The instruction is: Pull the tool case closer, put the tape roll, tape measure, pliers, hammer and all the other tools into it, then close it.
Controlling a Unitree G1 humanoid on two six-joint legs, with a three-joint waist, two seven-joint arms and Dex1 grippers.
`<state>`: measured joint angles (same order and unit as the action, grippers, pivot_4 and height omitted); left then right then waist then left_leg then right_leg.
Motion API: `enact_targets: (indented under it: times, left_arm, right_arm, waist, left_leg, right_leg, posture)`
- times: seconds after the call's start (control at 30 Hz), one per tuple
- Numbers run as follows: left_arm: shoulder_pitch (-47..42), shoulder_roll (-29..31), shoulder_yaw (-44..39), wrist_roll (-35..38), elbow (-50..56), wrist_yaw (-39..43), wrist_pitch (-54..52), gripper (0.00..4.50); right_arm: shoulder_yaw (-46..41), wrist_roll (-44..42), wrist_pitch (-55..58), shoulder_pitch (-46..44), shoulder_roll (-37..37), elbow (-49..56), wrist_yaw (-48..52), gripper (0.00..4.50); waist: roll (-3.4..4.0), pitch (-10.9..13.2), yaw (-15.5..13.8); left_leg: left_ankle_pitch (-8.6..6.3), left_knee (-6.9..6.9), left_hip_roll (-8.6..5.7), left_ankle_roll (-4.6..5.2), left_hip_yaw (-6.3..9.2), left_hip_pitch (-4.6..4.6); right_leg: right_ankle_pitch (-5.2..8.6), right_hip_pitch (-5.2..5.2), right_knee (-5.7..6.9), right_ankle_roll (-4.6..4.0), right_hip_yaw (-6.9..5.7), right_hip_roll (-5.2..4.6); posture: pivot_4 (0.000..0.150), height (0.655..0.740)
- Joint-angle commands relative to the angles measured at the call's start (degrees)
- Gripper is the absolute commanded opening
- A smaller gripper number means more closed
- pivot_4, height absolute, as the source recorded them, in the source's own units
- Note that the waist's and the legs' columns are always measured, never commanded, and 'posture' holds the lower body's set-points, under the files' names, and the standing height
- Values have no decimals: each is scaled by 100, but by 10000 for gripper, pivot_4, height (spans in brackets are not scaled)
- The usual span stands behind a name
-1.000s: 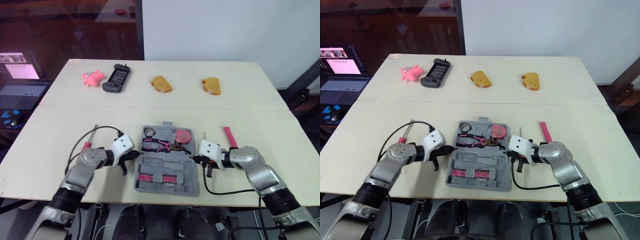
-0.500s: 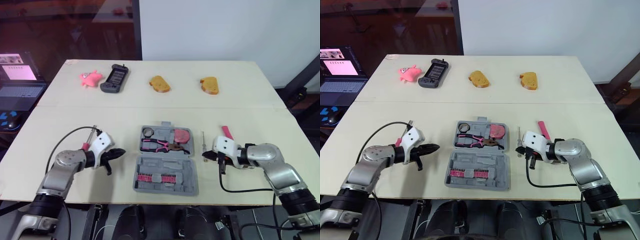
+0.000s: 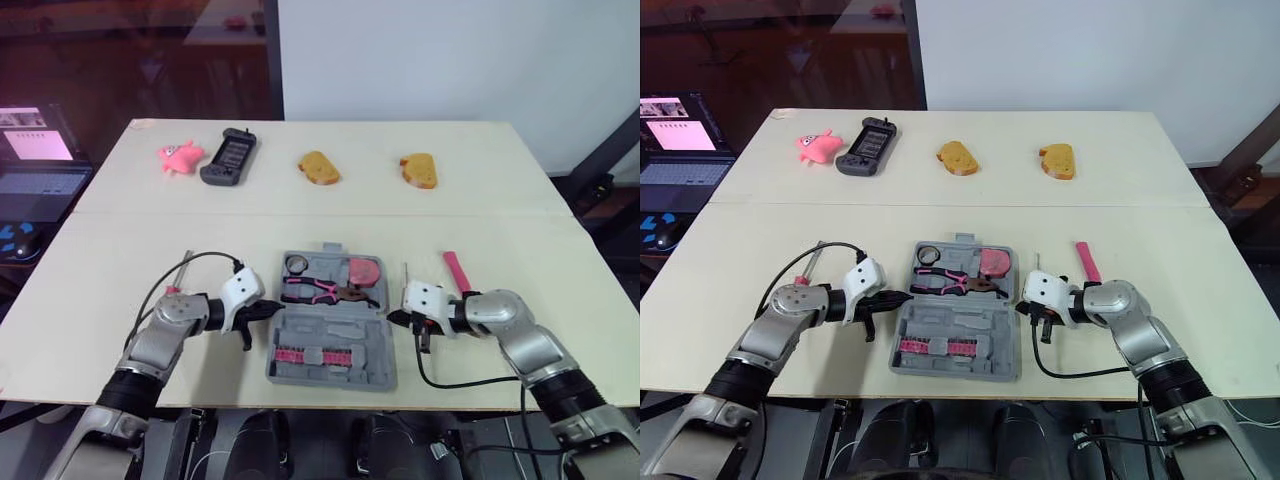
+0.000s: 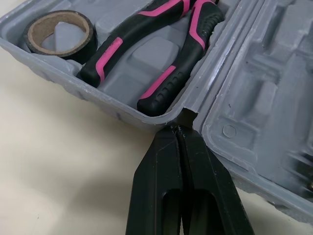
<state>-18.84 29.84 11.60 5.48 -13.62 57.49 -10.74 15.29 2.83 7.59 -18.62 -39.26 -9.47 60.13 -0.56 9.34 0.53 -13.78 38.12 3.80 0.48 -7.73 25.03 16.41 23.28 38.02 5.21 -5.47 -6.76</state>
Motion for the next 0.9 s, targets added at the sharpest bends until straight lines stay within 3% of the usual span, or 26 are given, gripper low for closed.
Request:
enact_targets:
  times: [0.03, 0.9]
  left_arm:
    - [-142, -146, 130, -29, -5, 48, 94, 665]
    - [-88, -299, 225, -183, 201, 41, -113, 665]
  right_arm:
    - [23, -9, -92, -135, 89, 14, 23, 0]
    - [68, 113, -132, -262, 200, -221, 60, 0]
  waist:
    - [0, 0, -17]
    - [0, -1, -76]
  left_leg:
    - [0, 2, -1, 0, 1, 0]
    - [-1, 7, -1, 2, 2, 0]
  right_leg:
    - [0, -2, 0, 0, 0, -1]
    - [-1, -5, 2, 0, 0, -1]
  posture:
    - [1500, 7188]
    - [1500, 7188]
